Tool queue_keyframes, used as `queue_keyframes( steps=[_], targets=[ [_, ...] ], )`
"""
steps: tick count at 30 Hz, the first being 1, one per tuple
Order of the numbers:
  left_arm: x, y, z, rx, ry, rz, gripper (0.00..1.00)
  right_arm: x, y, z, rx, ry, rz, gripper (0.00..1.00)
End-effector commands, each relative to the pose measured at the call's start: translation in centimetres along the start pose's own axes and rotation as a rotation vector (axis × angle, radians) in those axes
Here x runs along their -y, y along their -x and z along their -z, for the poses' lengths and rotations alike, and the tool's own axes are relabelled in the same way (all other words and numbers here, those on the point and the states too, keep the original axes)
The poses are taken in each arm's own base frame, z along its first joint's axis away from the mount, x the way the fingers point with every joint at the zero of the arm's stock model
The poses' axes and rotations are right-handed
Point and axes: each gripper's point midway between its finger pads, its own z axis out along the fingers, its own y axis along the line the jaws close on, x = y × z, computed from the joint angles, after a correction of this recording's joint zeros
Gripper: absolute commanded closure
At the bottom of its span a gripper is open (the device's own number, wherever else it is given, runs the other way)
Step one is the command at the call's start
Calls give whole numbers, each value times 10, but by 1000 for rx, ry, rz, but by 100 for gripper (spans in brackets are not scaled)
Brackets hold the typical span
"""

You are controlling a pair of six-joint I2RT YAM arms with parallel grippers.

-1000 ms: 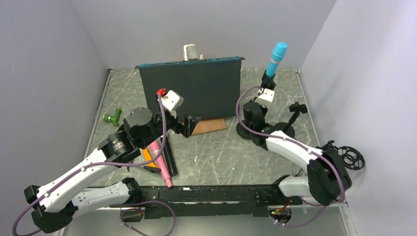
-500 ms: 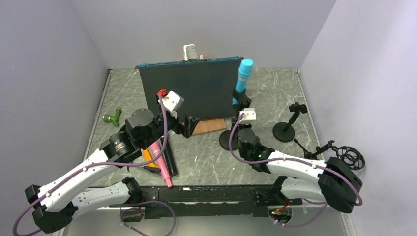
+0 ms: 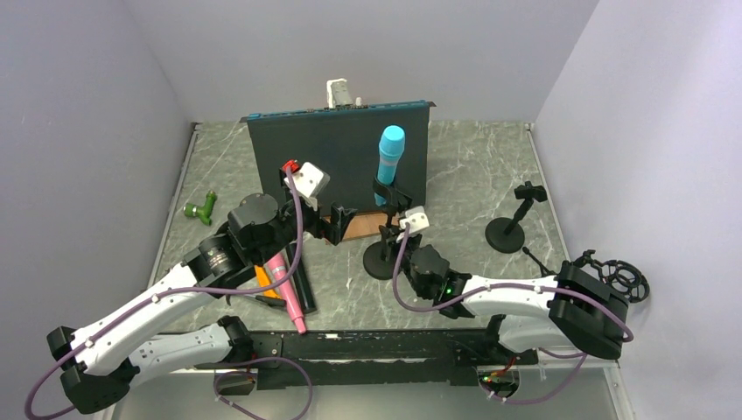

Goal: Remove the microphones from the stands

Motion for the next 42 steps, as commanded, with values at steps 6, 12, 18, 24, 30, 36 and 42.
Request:
queue_keyframes(
  steps=[6,12,18,24,30,36,42],
  targets=[
    [-1,14,0,54,6,23,1,-3,-44,26,-149,25,-68,53],
    [-3,17,2,63,14,21,1,3,-35,37,-157,29,-77,23],
    [-4,15,1,56,23,17,1,12,-9,57,-160,28,-108,11],
    [-1,16,1,60,3,26,1,19,38,76,-145,55,-108,1],
    [-1,14,0,54,8,24,1,7,108,80,-124,124,7,0],
    [-2,11,-2,43,13,20,1,9,168,54,-146,148,71,0],
    [-3,10,-3,41,19,15,0,10,211,30,-156,382,36,0]
  ],
)
